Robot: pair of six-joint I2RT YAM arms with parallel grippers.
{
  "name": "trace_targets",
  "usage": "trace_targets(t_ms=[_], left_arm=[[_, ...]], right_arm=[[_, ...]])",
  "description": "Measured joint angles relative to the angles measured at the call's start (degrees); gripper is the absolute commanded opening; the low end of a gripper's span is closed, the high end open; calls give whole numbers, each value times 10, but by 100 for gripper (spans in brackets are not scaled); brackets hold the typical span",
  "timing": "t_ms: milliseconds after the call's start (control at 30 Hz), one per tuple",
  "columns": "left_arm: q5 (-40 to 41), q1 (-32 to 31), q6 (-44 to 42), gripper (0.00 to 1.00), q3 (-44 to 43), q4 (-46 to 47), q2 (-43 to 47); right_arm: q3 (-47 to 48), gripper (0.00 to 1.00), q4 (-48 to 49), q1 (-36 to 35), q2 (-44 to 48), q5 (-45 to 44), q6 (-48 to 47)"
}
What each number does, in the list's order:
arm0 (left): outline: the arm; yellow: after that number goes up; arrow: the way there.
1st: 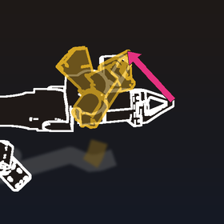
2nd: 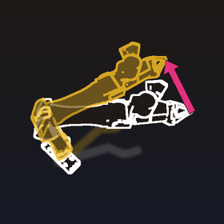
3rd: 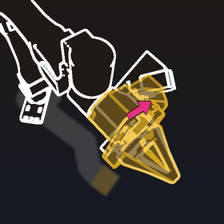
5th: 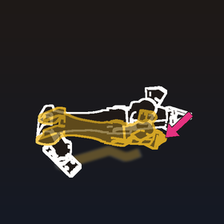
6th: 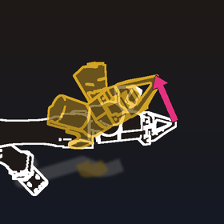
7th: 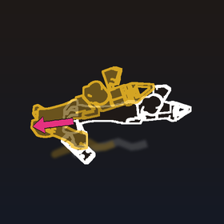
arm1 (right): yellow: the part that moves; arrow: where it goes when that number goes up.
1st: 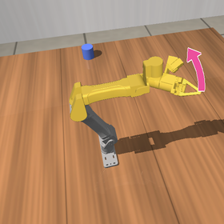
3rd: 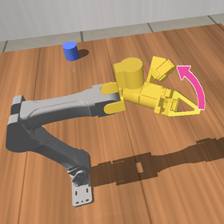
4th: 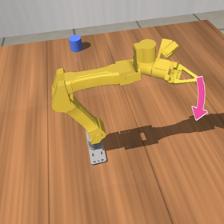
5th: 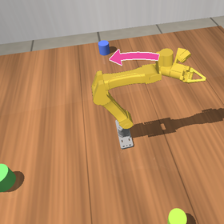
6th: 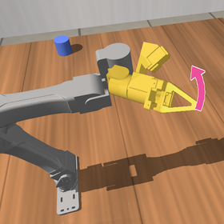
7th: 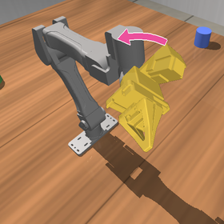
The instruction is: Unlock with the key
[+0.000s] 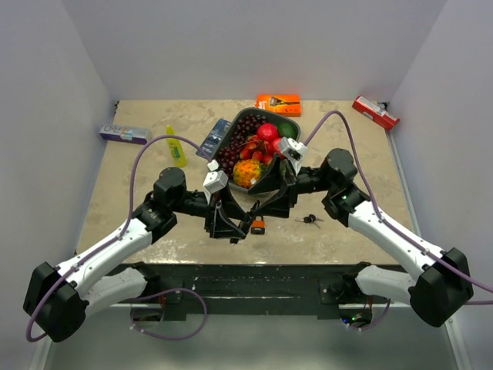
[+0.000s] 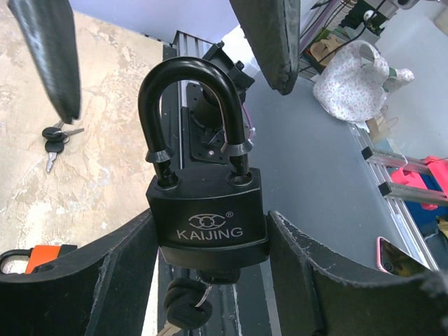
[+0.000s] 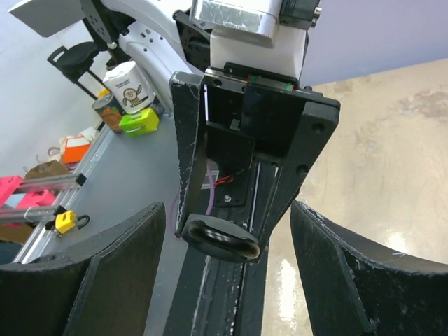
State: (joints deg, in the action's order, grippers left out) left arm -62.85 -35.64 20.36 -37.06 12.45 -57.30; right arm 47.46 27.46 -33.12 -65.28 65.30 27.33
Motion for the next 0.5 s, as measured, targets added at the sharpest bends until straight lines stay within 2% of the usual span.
trace_targets(t_ms=[167,467,500], left_arm=[[0,0,0,0,0,1,0],[-1,0,0,0,0,2,0],[-1,0,0,0,0,2,0]], right_arm=[[-15,70,0,-4,1,3,2],[-22,39,10,-10,0,2,16],[-22,32,10,-10,0,3,16]])
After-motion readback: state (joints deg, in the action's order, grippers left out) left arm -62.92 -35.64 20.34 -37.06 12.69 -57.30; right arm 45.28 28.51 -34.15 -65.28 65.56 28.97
